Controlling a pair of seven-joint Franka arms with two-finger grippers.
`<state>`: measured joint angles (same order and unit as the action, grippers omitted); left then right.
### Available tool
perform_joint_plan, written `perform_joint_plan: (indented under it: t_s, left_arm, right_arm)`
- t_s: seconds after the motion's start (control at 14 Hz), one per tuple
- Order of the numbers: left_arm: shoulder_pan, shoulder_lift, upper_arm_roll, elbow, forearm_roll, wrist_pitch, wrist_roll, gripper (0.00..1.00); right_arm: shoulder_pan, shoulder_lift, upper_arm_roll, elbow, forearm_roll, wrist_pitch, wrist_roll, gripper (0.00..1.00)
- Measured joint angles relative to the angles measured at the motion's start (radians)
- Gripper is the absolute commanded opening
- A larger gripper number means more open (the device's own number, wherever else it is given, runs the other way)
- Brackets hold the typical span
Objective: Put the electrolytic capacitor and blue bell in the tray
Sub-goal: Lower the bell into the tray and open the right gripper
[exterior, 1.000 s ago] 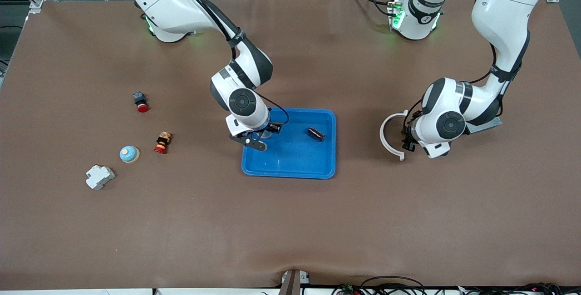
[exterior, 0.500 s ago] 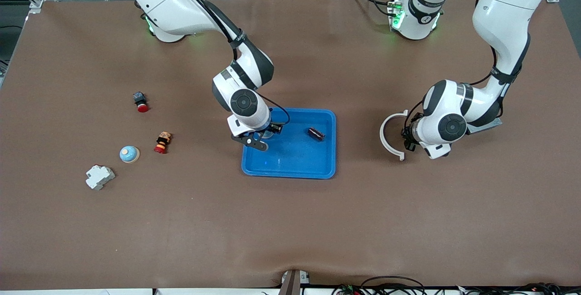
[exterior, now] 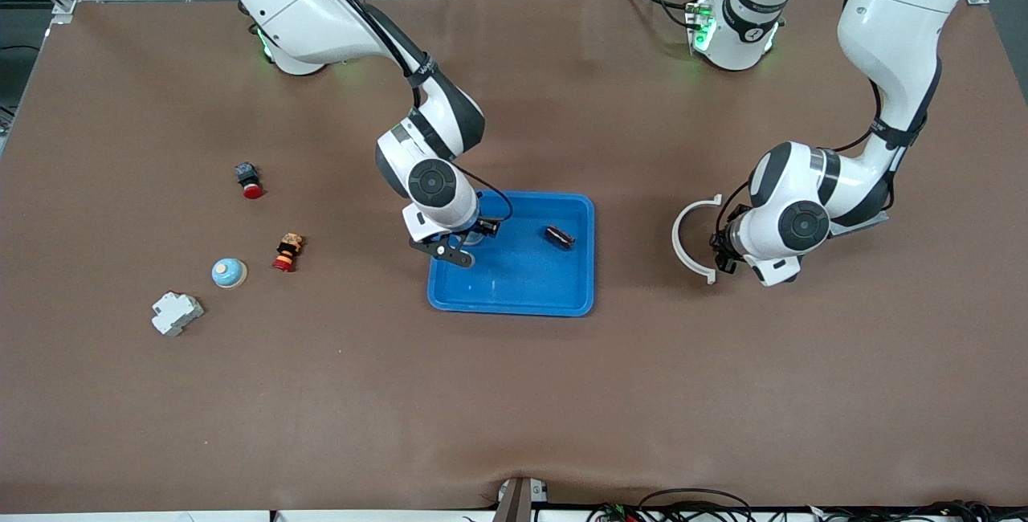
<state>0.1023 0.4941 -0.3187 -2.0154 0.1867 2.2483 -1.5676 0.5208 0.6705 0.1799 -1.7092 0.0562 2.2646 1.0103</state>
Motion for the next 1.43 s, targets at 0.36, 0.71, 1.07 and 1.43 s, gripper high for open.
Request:
perform_joint_plan:
  t_s: [0.36, 0.71, 1.07, 1.43]
  left_arm:
    - [0.0, -0.023, -0.016, 0.053, 0.003, -0.001, 0.041, 0.0]
    - [-0.025, -0.029, -0.067, 0.13, 0.003, -0.001, 0.037, 0.0]
    - [-0.145, 0.003, -0.076, 0.216, 0.003, 0.0, -0.06, 0.0]
    - [-0.268, 0.154, -0.076, 0.411, 0.003, 0.0, -0.257, 0.0]
  right_arm:
    - [0.0, 0.0, 0.0, 0.0, 0.0, 0.0, 0.0, 1.0]
    - [0.0, 0.0, -0.002, 0.013, 0.0, -0.006, -0.001, 1.0]
    - [-0.038, -0.081, -0.016, 0.058, -0.001, -0.191, -0.057, 1.0]
    - [-0.152, -0.259, -0.02, 0.06, -0.001, -0.402, -0.219, 1.0]
